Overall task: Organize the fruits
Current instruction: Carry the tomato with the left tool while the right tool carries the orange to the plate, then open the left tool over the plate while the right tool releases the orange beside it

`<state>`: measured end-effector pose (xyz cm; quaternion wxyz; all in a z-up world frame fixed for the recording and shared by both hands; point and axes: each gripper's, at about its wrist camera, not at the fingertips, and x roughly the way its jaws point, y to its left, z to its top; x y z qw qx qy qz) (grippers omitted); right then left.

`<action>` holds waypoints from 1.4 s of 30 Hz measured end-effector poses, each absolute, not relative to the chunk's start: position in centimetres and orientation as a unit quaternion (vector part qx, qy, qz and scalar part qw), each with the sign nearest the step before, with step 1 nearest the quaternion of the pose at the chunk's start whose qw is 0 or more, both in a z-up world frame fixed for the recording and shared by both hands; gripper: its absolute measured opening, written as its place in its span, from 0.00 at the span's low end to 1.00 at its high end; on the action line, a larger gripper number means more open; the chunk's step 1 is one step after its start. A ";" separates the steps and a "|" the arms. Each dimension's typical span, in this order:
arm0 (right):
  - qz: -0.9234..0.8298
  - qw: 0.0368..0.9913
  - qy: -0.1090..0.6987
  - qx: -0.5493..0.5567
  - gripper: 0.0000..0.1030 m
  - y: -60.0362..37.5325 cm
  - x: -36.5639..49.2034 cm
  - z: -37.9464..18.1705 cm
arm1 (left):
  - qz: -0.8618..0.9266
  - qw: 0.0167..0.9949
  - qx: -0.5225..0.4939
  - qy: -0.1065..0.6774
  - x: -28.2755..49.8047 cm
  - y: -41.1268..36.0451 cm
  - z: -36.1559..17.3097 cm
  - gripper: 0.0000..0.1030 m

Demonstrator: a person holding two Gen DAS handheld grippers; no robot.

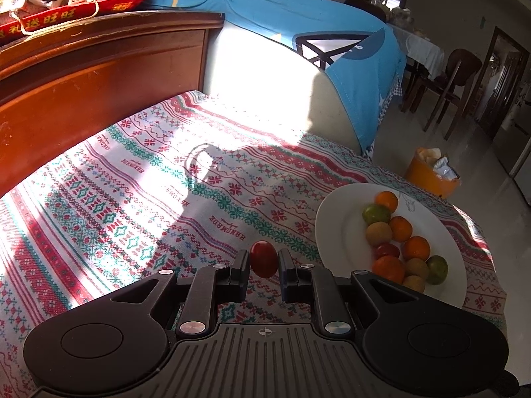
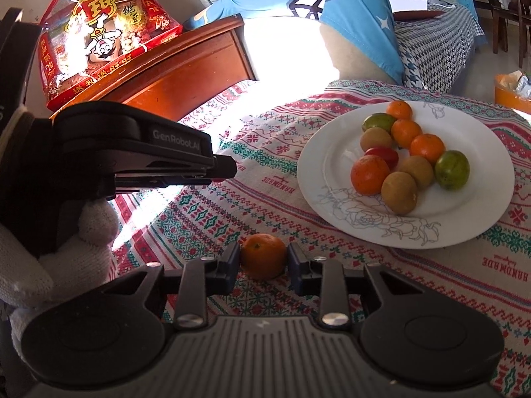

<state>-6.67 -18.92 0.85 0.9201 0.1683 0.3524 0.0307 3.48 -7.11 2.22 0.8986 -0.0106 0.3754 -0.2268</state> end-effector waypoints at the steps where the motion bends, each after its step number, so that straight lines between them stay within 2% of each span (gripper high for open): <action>1: 0.029 0.921 0.349 0.172 0.30 -19.1 -6.8 1.1 | -0.229 0.898 -0.013 0.375 3.5 -7.2 2.3 0.15; 13: -0.072 0.939 0.279 0.186 0.30 -26.5 -6.9 7.0 | -0.269 0.894 -0.003 0.359 3.8 -10.1 4.0 0.15; 28: -0.179 0.896 0.298 0.276 0.30 -32.7 -5.2 2.9 | -0.298 0.874 0.035 0.382 4.5 -14.4 1.4 0.16; 31: -0.183 0.895 0.294 0.282 0.33 -32.7 -5.1 2.7 | -0.293 0.874 0.044 0.386 4.4 -14.7 1.3 0.16; 34: -0.181 0.896 0.289 0.284 0.34 -32.7 -5.2 3.1 | -0.290 0.875 0.058 0.383 4.0 -15.2 1.7 0.23; 36: -0.180 0.898 0.290 0.278 0.37 -32.5 -5.2 3.4 | -0.287 0.875 0.060 0.385 3.7 -15.2 2.1 0.35; 37: -0.182 0.898 0.291 0.273 0.38 -32.4 -5.2 3.7 | -0.287 0.875 0.060 0.386 3.6 -15.2 2.3 0.36; 38: -0.185 0.898 0.293 0.269 0.41 -32.3 -5.3 3.9 | -0.286 0.875 0.063 0.387 3.4 -15.2 2.5 0.37; 40: -0.186 0.899 0.294 0.267 0.45 -32.1 -5.5 4.4 | -0.281 0.874 0.071 0.390 3.0 -15.2 2.9 0.45; 42: -0.187 0.898 0.299 0.265 0.52 -32.0 -5.8 4.9 | -0.277 0.874 0.076 0.391 2.5 -15.1 3.4 0.53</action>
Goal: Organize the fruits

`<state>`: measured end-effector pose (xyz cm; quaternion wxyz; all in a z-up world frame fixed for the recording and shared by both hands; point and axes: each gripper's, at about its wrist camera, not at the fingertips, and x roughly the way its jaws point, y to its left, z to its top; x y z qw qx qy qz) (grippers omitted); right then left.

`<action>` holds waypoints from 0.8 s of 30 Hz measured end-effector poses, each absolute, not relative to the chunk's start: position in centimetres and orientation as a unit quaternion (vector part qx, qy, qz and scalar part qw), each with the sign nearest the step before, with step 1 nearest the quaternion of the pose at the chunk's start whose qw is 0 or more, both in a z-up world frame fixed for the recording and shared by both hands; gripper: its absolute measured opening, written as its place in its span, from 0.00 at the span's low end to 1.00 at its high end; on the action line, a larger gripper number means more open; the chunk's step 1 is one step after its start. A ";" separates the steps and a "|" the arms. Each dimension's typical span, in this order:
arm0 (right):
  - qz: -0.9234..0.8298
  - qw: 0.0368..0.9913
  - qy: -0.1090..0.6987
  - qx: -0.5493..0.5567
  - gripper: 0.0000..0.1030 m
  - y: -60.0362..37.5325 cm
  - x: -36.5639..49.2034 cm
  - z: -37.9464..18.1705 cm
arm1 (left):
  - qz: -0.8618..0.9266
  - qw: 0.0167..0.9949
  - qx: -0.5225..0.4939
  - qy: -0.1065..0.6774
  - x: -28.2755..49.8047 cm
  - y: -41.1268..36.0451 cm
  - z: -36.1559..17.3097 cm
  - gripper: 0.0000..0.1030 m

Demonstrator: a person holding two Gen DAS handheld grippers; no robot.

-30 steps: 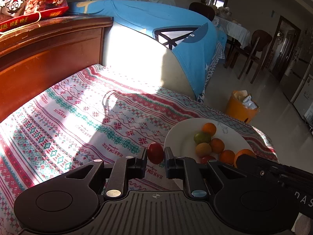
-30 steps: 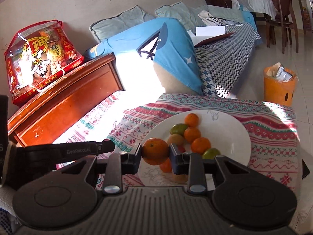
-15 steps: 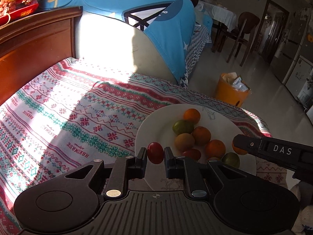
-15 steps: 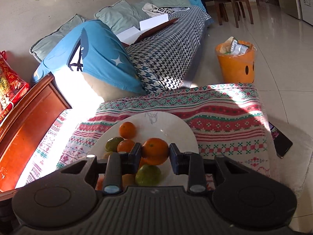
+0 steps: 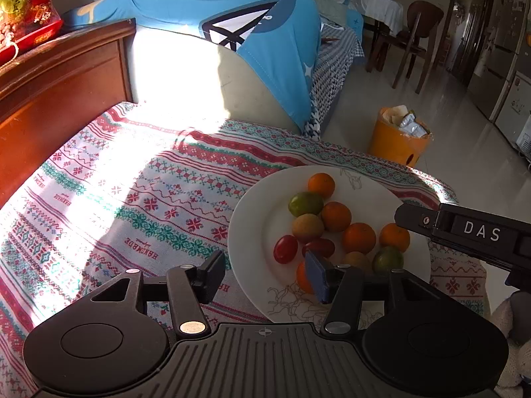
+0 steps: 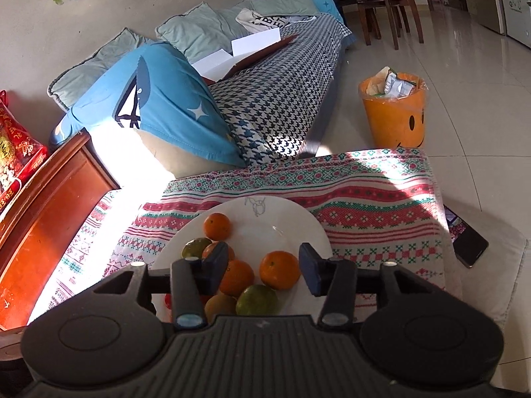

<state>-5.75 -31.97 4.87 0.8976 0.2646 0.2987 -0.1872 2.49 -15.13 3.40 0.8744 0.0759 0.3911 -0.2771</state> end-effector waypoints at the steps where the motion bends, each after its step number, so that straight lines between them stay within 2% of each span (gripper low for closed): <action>1: -0.189 0.897 0.302 0.262 0.54 -31.8 -5.9 5.2 | -0.277 0.874 0.076 0.391 2.3 -15.1 3.7 0.54; 3: -0.193 0.895 0.309 0.256 0.56 -31.6 -6.1 5.8 | -0.275 0.873 0.075 0.395 1.8 -14.9 4.4 0.64; 7: -0.195 0.886 0.333 0.258 0.64 -31.2 -6.6 6.8 | -0.268 0.875 0.074 0.396 1.0 -14.4 5.7 0.69; 9: -0.199 0.879 0.350 0.254 0.71 -31.0 -6.8 7.2 | -0.261 0.874 0.072 0.403 0.7 -14.0 6.2 0.75; 13: -0.209 0.867 0.386 0.235 0.75 -30.6 -7.6 7.7 | -0.251 0.873 0.082 0.411 0.2 -13.6 6.5 0.76; 17: -0.218 0.862 0.404 0.214 0.84 -30.1 -8.7 7.6 | -0.231 0.862 0.083 0.443 0.2 -13.2 5.8 0.80; 24: -0.230 0.843 0.437 0.211 0.85 -30.2 -8.4 5.3 | -0.203 0.847 0.096 0.482 0.9 -13.2 3.9 0.80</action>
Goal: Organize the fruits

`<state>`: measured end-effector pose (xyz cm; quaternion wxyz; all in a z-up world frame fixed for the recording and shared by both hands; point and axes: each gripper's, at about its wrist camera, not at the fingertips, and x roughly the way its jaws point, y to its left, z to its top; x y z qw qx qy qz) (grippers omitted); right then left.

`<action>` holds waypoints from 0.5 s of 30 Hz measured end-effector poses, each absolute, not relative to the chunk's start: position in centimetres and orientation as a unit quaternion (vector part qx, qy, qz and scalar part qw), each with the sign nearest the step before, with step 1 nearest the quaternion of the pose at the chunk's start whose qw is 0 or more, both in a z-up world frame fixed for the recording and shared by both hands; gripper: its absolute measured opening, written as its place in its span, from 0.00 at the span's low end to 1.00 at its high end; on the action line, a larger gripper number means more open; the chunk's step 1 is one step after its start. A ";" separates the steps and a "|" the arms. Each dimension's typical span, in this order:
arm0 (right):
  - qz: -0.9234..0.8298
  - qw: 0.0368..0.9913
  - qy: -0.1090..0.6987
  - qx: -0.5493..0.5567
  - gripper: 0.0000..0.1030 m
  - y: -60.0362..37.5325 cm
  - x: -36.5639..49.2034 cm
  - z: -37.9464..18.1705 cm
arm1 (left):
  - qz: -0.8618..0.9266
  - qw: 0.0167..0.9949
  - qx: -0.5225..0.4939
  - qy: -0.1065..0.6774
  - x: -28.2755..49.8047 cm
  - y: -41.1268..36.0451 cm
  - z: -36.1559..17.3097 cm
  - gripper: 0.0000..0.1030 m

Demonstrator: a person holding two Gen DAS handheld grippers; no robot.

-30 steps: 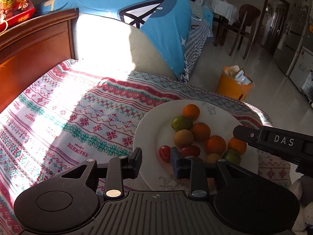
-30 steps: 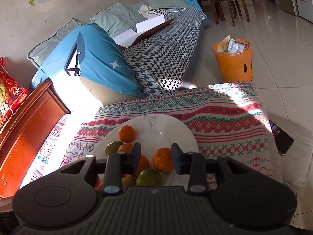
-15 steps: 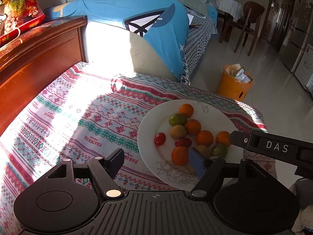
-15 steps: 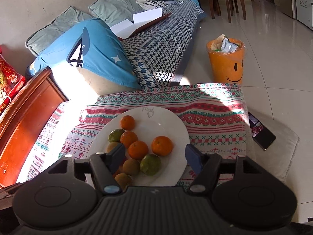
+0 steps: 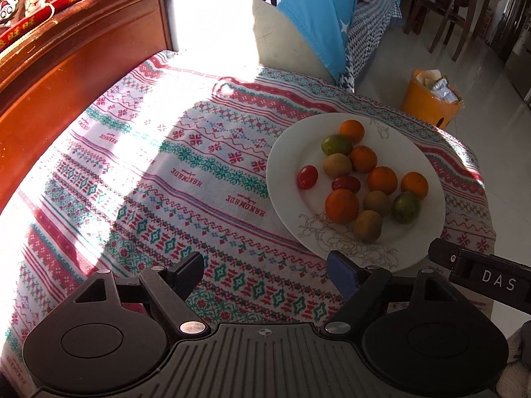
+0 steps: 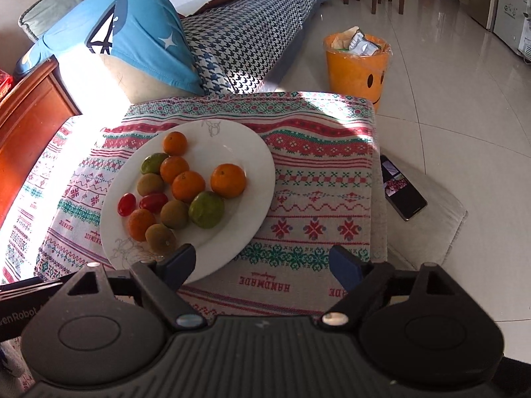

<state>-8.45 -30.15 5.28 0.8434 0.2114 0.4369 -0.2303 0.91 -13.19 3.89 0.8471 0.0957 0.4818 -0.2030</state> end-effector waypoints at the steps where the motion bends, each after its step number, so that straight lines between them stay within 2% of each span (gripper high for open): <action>1: -0.230 0.843 0.439 0.208 0.85 -30.1 -8.4 5.1 | -0.200 0.847 0.096 0.484 1.0 -13.2 3.8 0.80; 15: -0.219 0.847 0.452 0.173 0.87 -28.7 -7.1 4.3 | -0.171 0.842 0.124 0.497 1.6 -13.8 2.5 0.81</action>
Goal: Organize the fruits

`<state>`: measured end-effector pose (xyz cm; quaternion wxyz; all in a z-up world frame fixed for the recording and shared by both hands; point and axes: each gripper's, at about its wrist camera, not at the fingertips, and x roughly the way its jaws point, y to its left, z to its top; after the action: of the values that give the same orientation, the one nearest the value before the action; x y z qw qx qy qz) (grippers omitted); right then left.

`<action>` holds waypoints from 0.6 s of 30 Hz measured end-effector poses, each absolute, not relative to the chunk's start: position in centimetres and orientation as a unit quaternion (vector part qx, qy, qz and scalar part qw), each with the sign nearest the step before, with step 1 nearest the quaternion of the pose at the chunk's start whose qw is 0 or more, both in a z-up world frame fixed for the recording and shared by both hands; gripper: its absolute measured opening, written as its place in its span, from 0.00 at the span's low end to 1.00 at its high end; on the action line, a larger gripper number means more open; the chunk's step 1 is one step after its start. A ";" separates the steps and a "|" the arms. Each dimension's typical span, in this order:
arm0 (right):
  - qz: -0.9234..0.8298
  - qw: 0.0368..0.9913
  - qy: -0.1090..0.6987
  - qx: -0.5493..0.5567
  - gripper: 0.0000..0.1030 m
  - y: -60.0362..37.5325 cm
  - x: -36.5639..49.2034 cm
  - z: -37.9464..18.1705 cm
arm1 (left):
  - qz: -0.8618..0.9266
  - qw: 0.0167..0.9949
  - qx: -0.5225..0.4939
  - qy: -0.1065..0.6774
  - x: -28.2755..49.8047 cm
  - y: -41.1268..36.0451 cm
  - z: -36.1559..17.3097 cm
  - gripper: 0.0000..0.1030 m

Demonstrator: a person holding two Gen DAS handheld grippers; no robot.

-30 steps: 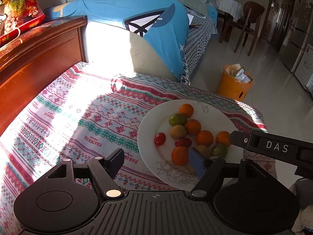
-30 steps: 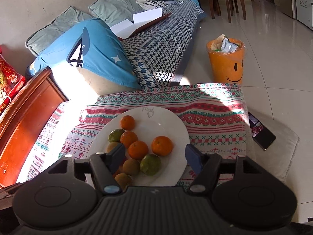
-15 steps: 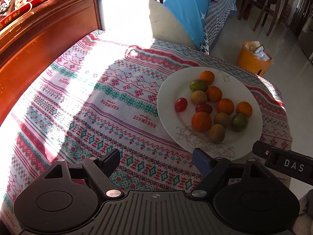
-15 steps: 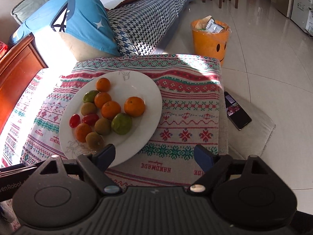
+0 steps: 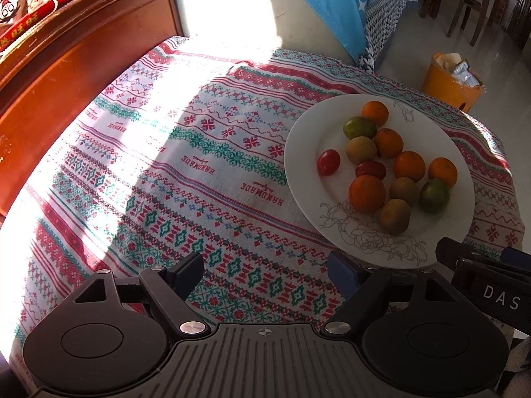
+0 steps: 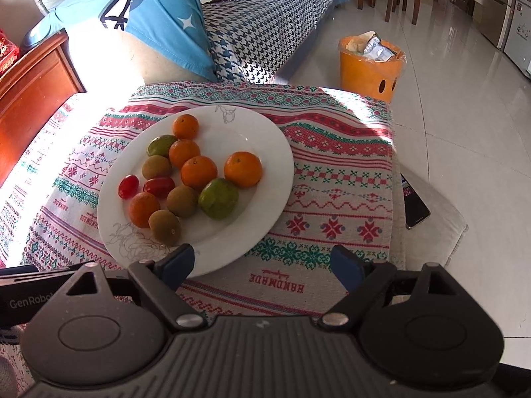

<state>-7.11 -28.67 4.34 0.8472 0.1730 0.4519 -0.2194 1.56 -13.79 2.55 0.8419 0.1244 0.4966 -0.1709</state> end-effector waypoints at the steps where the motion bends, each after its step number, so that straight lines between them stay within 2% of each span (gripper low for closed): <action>1: -0.219 0.846 0.454 0.173 0.87 -28.6 -7.0 4.3 | -0.170 0.842 0.125 0.497 1.6 -13.8 2.5 0.81; 18: -0.216 0.848 0.457 0.160 0.87 -28.0 -6.8 3.8 | -0.165 0.840 0.140 0.498 1.6 -14.3 2.1 0.83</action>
<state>-6.75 -28.02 3.83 0.8478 0.1603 0.4572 -0.2155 1.60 -14.27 2.06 0.8398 0.1405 0.4976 -0.1654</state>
